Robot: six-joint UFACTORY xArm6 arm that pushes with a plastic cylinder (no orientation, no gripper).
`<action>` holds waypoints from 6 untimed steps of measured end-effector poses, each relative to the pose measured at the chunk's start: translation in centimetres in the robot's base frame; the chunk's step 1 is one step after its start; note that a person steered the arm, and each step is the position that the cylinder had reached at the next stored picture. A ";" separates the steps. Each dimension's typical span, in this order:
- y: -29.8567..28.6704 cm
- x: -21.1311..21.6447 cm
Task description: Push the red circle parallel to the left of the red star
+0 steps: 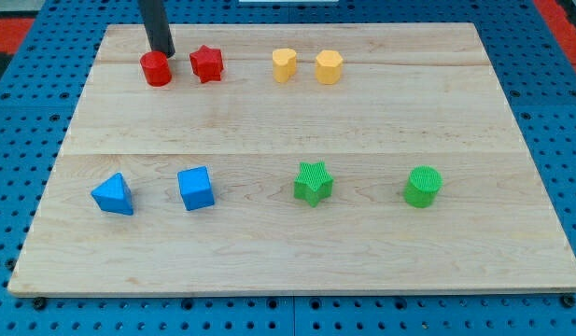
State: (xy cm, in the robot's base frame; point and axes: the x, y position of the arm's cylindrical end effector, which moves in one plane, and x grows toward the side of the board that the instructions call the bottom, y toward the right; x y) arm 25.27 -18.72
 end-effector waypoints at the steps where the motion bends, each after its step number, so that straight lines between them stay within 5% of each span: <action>1: 3.6 -6.1; 2: 9.8 -5.9; 3: 0.6 -5.9; 4: -9.0 -0.2; 5: -5.4 7.6; 6: -0.2 7.5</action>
